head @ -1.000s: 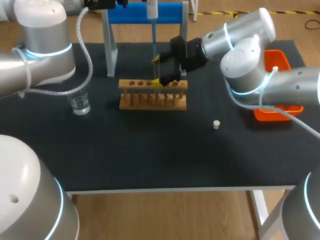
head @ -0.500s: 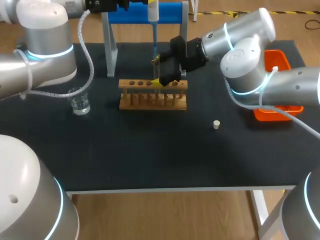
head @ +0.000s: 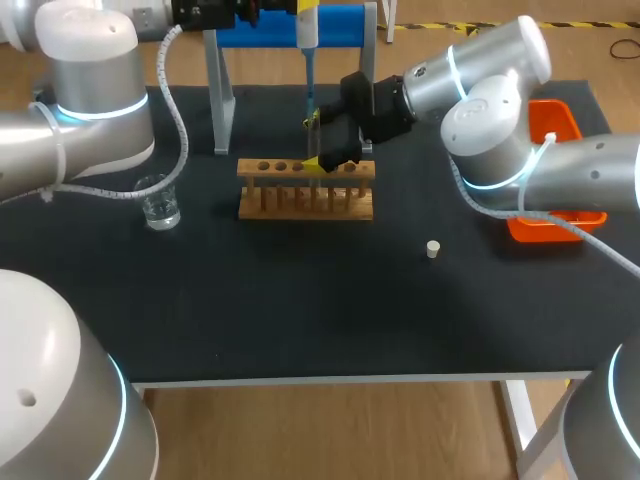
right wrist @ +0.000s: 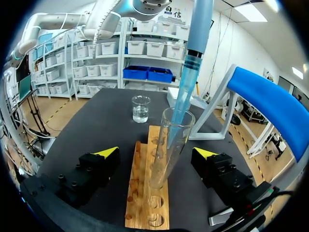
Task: Invert the test tube, pick up the pipette, mount the tip to pipette, aspirate from beaker and dispense into the tube, eject the tip, return the pipette, and cap with the stopper.
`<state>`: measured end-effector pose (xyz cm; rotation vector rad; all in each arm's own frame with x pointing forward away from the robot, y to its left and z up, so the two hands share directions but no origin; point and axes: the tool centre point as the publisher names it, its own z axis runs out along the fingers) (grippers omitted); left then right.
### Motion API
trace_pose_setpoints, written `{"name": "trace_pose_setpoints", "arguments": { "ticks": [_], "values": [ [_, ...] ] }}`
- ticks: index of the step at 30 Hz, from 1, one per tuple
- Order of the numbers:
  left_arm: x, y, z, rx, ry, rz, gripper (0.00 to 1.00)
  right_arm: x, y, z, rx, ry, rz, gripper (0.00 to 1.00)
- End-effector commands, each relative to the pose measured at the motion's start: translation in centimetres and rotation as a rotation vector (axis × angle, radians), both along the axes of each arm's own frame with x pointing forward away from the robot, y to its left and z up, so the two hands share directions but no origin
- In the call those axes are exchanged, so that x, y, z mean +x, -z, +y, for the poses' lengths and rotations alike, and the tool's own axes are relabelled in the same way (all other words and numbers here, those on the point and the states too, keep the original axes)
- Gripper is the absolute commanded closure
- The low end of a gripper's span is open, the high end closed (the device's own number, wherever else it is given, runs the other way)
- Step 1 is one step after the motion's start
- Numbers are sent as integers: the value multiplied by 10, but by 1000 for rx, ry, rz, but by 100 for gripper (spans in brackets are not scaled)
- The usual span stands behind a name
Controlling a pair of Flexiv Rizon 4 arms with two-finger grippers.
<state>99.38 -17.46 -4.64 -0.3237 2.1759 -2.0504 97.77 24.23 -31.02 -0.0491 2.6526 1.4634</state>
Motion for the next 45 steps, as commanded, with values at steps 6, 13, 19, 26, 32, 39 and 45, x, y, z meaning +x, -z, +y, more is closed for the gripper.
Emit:
{"name": "trace_pose_setpoints", "arguments": {
  "ticks": [6,13,19,26,32,39,45],
  "values": [
    [0,3,-4,-7,1,-5,100,0,-1,-1,-3,-1,1,0],
    [0,4,-6,-9,5,-5,100,0,-1,-1,-3,-1,1,0],
    [1,7,-5,-8,3,-3,100,0,-1,-1,-3,-1,1,0],
    [0,10,-5,-5,2,-2,100,0,-1,-1,-3,-1,1,0],
    [1,12,-5,-4,-2,-5,100,0,-1,-1,-3,-1,1,0],
    [1,14,-4,-5,-6,-6,100,0,-1,-1,-3,-1,1,0],
    [0,15,-5,-1,-8,-11,100,0,-1,-1,-3,-1,1,0]
  ]
}}
